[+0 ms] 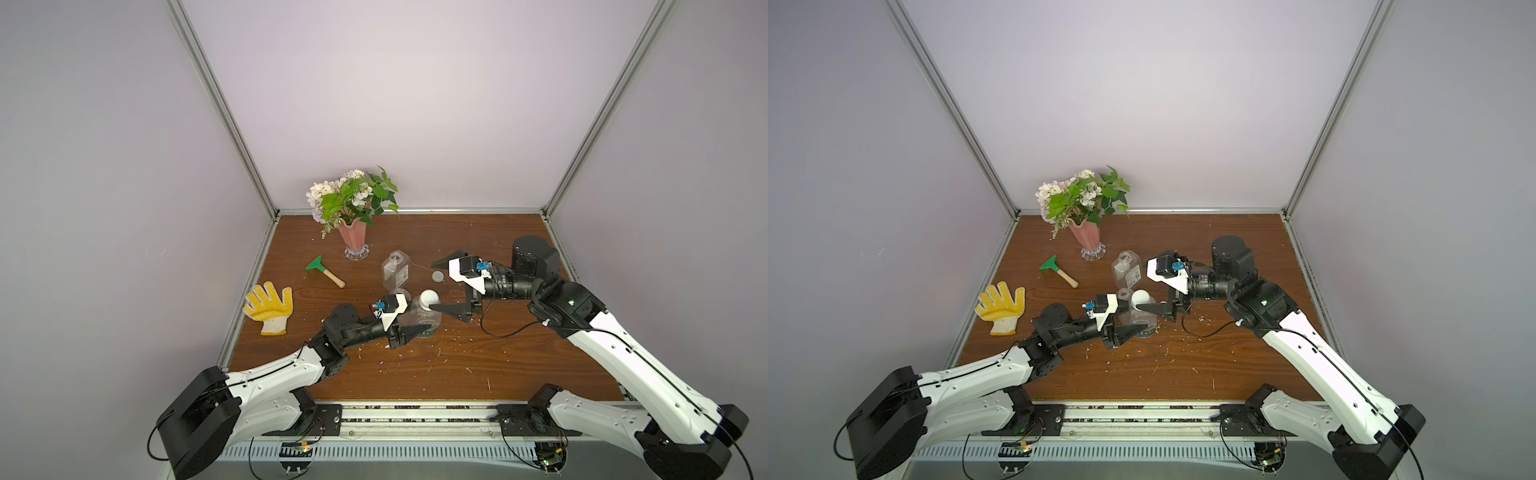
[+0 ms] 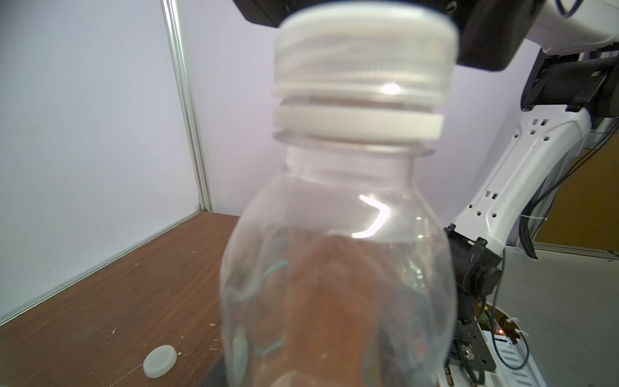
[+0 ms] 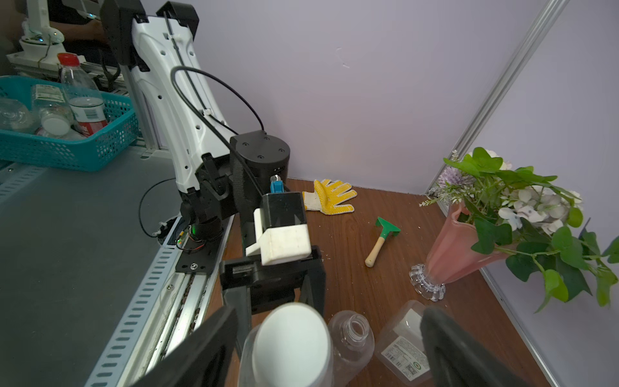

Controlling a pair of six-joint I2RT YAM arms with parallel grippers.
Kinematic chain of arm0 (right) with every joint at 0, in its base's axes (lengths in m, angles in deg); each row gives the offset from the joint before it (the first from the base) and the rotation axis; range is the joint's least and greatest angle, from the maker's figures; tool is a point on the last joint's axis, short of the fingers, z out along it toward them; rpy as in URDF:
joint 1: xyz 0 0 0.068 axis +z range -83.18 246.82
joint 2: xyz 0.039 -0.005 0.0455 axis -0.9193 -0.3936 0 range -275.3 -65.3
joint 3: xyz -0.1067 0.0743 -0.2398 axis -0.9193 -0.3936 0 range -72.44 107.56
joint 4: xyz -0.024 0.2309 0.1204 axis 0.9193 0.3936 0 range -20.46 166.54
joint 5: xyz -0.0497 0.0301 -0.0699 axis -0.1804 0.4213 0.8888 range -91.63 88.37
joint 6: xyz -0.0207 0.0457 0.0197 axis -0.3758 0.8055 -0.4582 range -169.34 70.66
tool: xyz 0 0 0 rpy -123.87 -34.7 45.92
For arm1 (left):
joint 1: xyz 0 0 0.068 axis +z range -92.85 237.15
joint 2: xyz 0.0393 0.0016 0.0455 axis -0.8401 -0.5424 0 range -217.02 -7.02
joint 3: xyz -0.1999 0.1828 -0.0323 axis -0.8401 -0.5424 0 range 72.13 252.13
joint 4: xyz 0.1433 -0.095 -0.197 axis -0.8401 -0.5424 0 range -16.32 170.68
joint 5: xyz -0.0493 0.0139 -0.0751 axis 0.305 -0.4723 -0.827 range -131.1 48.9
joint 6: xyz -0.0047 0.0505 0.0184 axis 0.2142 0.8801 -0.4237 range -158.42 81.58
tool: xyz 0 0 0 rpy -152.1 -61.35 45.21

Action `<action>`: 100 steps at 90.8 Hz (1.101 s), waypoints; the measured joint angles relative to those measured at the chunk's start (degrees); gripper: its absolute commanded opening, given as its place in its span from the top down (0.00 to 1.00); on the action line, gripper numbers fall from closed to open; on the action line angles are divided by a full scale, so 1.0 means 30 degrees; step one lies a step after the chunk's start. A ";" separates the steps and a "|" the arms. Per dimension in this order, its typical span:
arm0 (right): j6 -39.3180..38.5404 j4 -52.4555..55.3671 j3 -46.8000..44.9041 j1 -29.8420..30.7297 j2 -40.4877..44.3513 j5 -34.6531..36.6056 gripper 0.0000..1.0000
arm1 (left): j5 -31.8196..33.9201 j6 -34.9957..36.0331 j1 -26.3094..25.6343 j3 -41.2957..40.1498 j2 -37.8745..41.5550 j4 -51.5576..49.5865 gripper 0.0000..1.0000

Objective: Screw on the bottle caps
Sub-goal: Screw the bottle cap onto the plastic bottle.

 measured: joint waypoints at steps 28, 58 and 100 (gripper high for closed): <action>-0.0495 0.0087 -0.0160 0.0576 -0.0430 -0.0583 0.23 | -0.0437 0.0000 0.0000 0.0022 -0.0153 -0.0036 0.45; -0.0466 0.0160 -0.1195 0.0707 -0.0648 -0.0634 0.35 | -0.0437 0.0000 0.0000 0.0036 -0.0153 -0.0051 0.45; -0.0168 0.0036 -0.1355 0.0721 -0.0670 -0.0831 0.52 | -0.0386 0.0007 0.0000 0.0036 -0.0160 -0.0066 0.45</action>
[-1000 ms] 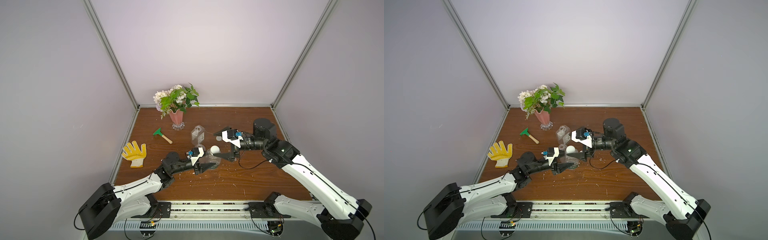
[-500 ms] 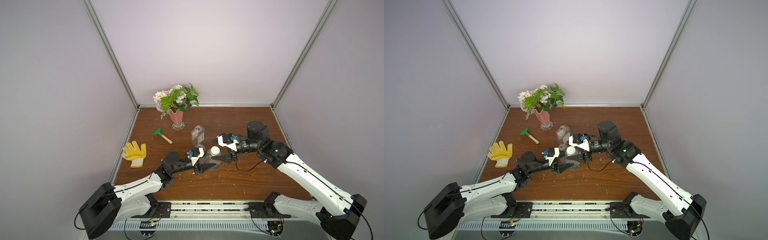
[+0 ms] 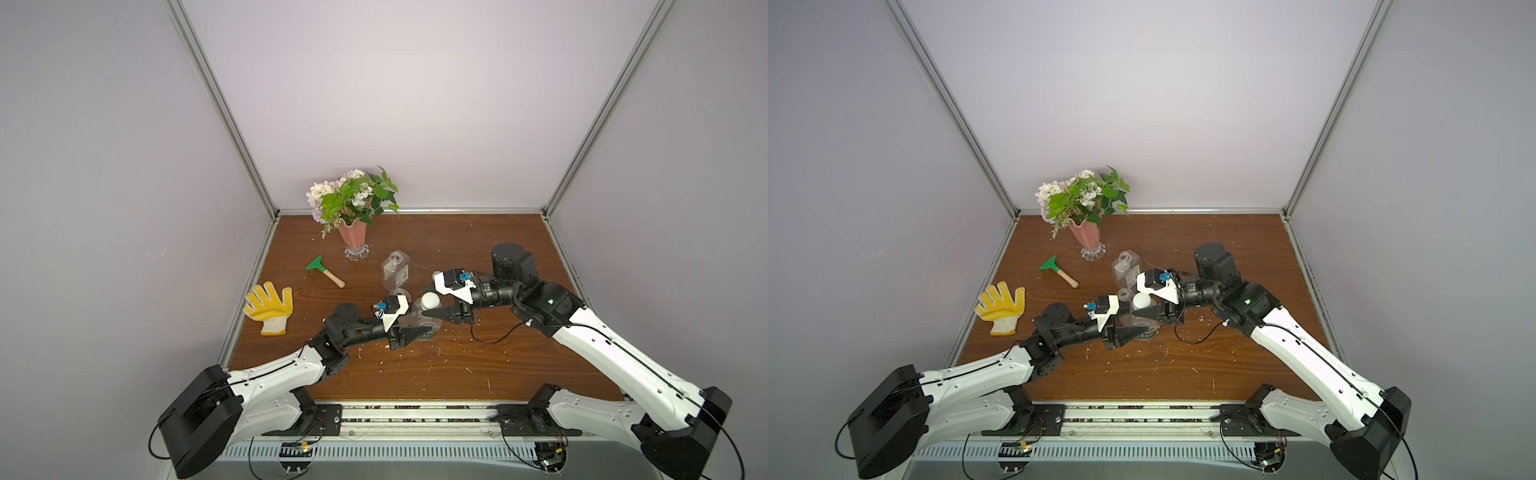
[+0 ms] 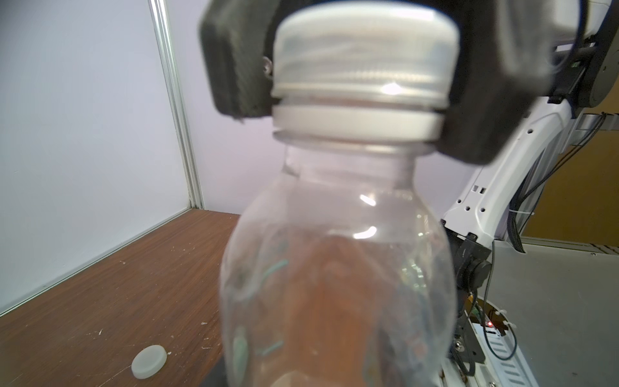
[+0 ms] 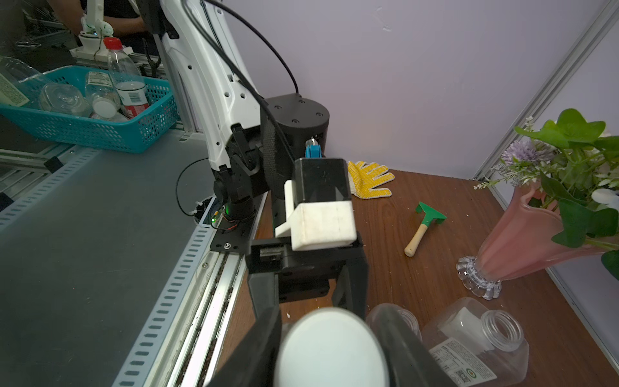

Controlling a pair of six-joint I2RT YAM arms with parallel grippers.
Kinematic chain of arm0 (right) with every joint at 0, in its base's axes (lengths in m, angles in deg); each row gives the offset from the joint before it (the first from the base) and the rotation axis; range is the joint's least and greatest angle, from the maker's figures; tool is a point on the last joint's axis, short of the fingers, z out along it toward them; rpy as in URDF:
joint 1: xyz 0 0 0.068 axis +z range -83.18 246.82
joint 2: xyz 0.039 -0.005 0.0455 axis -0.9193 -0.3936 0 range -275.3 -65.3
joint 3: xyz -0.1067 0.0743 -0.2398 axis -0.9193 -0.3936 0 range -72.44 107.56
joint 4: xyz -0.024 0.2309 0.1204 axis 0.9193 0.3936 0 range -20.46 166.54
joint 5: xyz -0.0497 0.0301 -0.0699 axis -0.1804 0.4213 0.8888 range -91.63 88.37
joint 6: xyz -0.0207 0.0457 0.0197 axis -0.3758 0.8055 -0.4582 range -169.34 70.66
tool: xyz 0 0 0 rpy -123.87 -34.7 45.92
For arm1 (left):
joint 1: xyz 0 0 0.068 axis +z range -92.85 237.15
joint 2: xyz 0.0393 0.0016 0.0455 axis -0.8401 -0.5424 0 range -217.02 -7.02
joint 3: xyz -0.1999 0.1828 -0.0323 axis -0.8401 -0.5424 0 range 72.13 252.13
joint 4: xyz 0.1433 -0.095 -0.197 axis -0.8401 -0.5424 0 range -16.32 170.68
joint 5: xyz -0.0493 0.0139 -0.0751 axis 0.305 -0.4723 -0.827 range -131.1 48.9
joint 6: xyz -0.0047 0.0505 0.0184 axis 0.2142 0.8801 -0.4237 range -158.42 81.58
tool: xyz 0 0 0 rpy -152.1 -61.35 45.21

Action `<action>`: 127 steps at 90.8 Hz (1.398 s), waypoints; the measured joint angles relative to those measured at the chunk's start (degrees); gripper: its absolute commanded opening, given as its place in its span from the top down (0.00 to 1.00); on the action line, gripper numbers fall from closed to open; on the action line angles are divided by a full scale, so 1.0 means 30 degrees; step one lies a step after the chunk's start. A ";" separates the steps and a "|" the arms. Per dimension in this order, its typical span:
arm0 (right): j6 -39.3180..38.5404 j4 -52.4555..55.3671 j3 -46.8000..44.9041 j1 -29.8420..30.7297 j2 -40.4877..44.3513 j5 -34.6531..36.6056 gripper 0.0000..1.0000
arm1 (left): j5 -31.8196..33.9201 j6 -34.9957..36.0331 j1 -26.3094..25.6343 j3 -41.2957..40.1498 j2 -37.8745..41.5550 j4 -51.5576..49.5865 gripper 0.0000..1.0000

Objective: Screw on the bottle caps
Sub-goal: Screw the bottle cap onto the plastic bottle.

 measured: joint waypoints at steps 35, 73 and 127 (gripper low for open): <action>0.1377 -0.1151 -0.0590 0.0131 0.0000 0.0831 0.71 | 0.0736 0.0146 0.0015 0.0000 0.0000 -0.0211 0.45; 0.5319 -0.4466 -0.2586 0.1166 0.0699 0.6470 0.79 | 0.3621 0.0444 0.0051 0.0000 0.0000 -0.0852 0.46; 1.0163 -0.8007 -0.5311 0.3745 0.1734 1.4885 0.68 | 0.5661 0.0576 -0.0007 0.0000 -0.0488 -0.1013 0.46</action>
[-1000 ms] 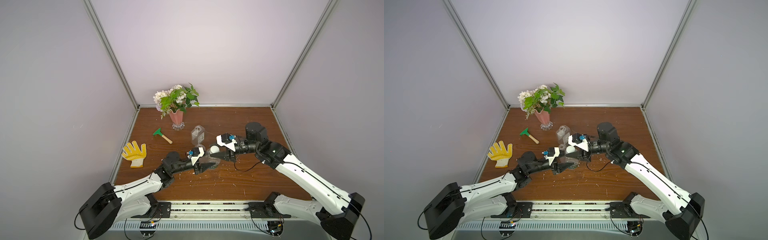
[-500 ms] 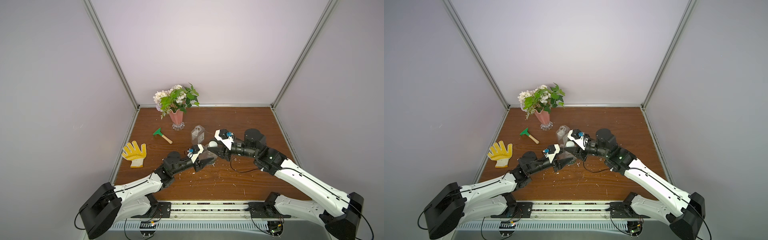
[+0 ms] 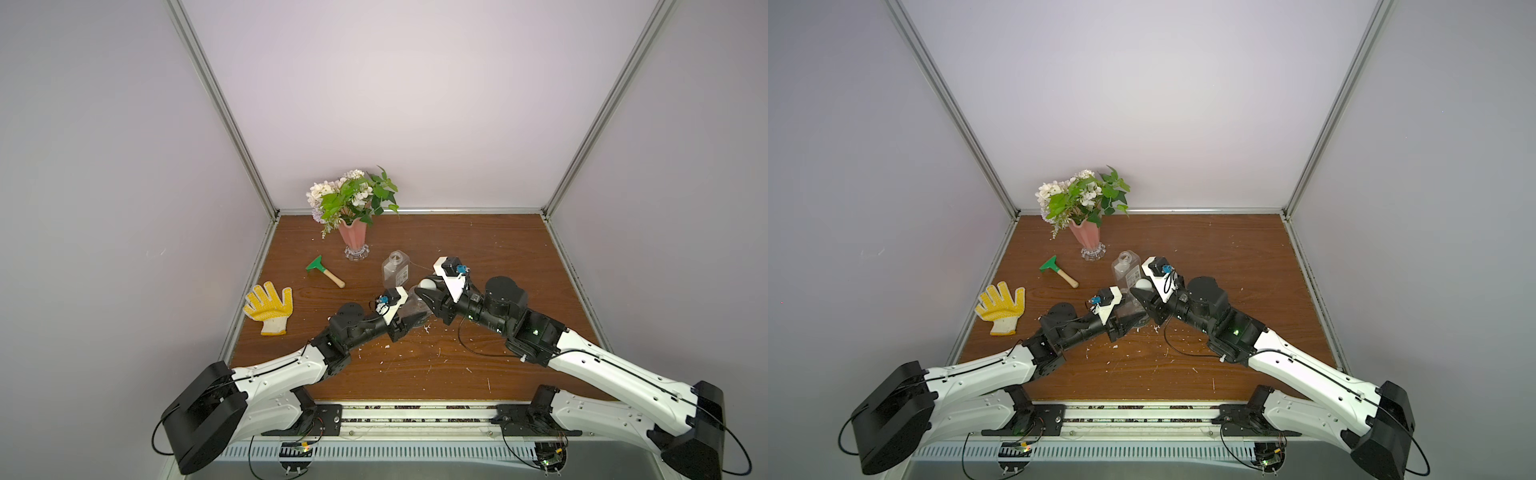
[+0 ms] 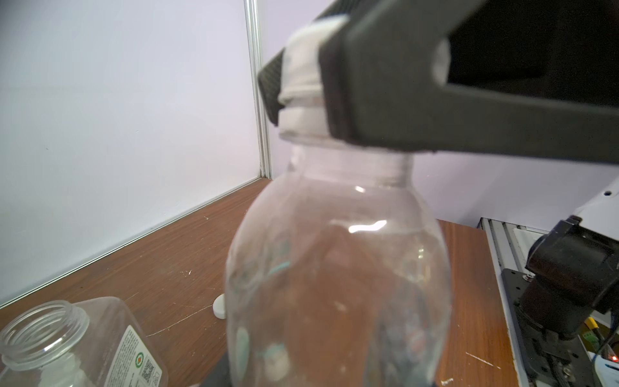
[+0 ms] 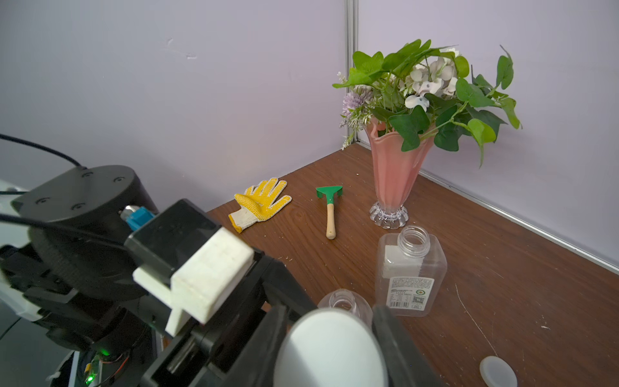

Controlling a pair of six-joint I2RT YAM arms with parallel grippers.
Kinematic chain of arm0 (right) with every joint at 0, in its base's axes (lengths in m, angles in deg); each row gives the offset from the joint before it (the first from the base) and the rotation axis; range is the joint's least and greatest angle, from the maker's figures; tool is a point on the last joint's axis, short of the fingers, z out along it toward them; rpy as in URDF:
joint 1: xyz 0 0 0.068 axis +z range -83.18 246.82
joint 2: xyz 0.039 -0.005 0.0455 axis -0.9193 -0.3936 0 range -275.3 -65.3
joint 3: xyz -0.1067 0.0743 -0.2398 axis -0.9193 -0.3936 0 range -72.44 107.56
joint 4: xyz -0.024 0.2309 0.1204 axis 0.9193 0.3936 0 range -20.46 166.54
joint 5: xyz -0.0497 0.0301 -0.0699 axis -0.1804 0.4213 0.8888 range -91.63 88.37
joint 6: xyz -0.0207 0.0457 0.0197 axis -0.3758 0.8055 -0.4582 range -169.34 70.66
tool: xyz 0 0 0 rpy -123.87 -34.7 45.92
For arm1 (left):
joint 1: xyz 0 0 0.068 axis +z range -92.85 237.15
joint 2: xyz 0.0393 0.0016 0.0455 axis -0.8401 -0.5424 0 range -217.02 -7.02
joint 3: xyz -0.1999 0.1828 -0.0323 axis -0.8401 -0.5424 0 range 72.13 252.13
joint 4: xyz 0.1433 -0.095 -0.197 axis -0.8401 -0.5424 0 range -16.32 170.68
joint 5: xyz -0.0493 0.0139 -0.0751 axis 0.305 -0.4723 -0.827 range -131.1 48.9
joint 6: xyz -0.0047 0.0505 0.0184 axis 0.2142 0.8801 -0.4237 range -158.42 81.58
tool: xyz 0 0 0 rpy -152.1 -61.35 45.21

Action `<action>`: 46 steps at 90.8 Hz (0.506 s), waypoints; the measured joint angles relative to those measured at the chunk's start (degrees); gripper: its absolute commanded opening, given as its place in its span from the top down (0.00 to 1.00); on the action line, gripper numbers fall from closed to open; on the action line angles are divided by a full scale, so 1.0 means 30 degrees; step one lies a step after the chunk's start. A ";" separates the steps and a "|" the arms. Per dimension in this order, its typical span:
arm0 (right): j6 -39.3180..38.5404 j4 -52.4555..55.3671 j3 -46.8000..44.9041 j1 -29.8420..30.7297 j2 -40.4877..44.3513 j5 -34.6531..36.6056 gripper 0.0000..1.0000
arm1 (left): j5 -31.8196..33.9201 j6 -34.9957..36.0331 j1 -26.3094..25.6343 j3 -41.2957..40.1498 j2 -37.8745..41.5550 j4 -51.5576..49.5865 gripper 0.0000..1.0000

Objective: Screw on the bottle caps
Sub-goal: Screw the bottle cap onto the plastic bottle.

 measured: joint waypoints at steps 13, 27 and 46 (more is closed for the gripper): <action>-0.0066 0.0546 0.0401 0.0007 0.0000 0.0015 0.35 | 0.0168 -0.0073 -0.0066 -0.0007 -0.0007 0.0255 0.46; -0.1027 0.2448 0.1064 -0.0313 0.0306 0.0138 0.01 | 0.1144 -0.0627 0.0007 -0.0204 0.0102 0.1370 0.46; -0.2397 0.4503 0.1654 -0.1151 0.1450 -0.1304 0.01 | 0.1362 -0.0991 0.0007 -0.0393 0.0568 0.1464 0.46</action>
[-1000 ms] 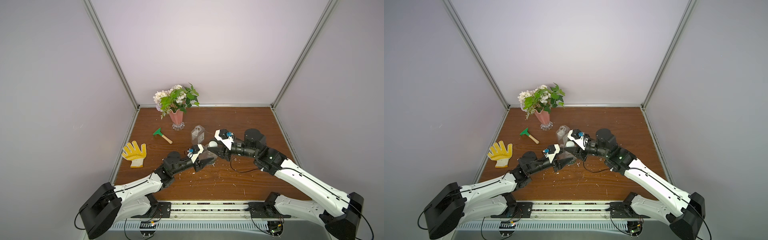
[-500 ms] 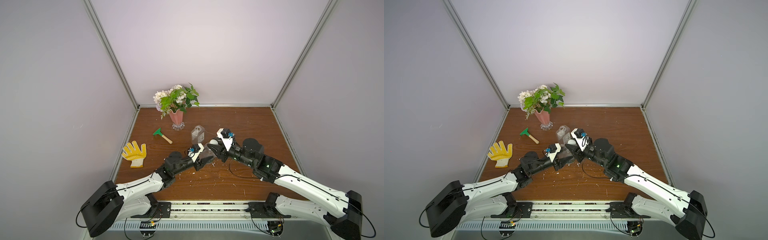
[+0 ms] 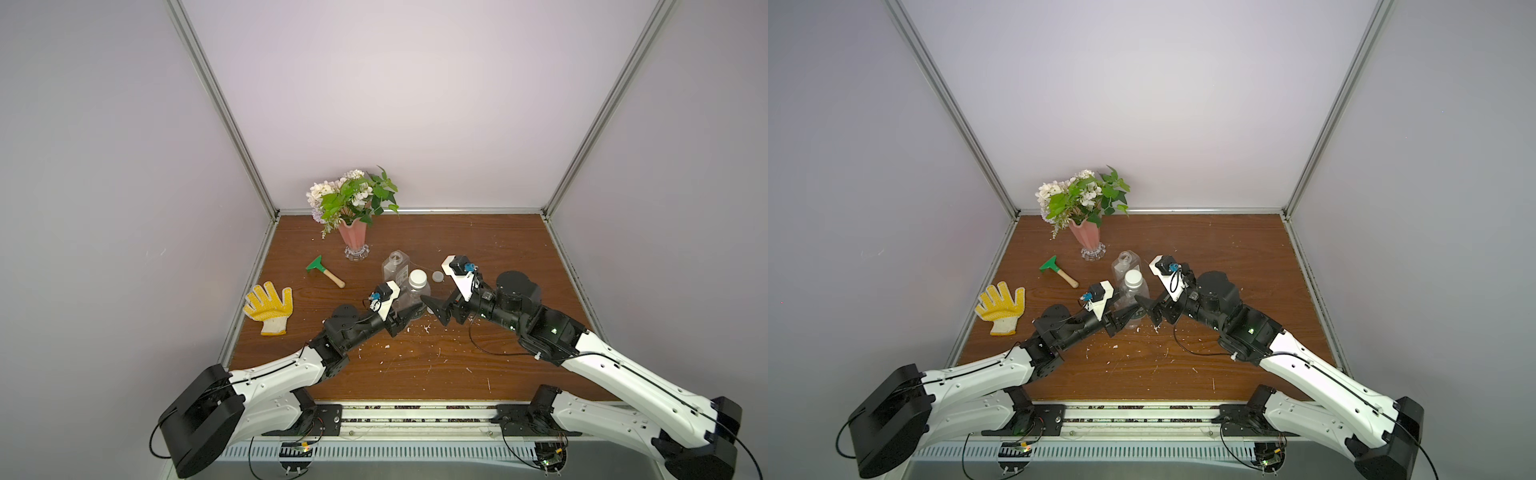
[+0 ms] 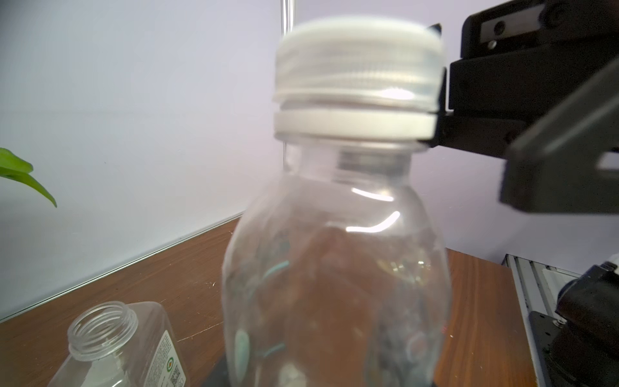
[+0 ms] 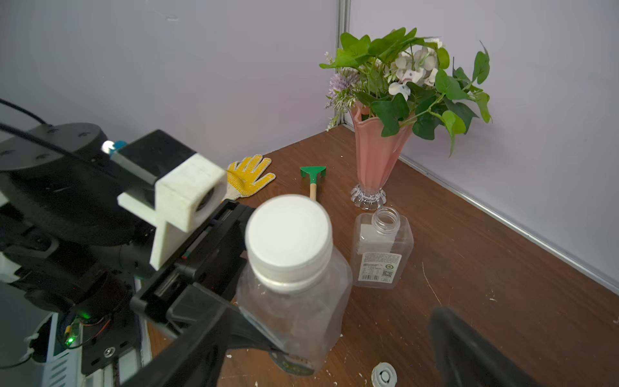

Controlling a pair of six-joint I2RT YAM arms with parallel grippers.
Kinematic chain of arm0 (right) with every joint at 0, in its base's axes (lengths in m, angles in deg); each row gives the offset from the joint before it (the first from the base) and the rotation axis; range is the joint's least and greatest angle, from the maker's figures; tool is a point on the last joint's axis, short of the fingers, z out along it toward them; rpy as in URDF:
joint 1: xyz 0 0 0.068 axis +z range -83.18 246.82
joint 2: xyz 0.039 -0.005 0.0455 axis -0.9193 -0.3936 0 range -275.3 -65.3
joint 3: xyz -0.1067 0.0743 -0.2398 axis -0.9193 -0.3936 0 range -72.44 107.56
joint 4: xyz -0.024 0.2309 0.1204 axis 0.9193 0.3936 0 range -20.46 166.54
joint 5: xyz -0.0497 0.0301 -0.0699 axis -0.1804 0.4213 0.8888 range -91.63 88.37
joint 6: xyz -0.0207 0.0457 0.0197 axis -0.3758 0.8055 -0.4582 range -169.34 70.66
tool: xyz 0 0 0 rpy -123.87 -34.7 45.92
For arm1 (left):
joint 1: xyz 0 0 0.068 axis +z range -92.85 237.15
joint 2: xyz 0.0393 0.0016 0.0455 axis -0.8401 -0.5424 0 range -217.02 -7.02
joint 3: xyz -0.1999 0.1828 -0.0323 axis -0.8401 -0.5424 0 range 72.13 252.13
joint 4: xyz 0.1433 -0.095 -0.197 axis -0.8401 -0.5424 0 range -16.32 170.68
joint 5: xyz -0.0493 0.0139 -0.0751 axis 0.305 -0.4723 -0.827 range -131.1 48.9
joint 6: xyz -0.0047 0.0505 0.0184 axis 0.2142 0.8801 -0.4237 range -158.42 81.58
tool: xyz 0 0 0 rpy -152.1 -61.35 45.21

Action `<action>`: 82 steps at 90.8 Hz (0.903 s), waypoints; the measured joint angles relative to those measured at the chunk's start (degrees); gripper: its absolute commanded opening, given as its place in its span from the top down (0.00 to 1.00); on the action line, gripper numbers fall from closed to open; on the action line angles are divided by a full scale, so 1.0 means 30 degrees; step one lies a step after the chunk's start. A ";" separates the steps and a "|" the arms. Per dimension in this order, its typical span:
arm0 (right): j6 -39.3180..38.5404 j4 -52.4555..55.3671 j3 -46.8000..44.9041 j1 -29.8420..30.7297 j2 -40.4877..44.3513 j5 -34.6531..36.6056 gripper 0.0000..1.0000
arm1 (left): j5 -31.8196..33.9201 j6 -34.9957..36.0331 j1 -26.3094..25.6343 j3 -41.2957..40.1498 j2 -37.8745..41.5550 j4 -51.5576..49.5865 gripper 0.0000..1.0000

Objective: Screw on the bottle caps
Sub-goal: Screw the bottle cap onto the plastic bottle.

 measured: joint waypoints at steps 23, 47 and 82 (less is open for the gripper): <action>-0.2863 0.1581 0.1763 -0.2157 0.0386 -0.5748 0.04 | -0.2062 -0.0007 0.0015 0.0000 0.0663 -0.0262 0.46; -0.5493 0.2215 0.4036 -0.2361 -0.1297 -0.9602 0.14 | -0.5144 0.0029 0.0015 0.0000 0.0736 -0.0277 0.46; -0.6353 0.2652 0.4226 -0.2018 -0.3242 -1.1599 0.30 | -0.6069 0.0080 0.0015 0.0000 0.0729 -0.0270 0.46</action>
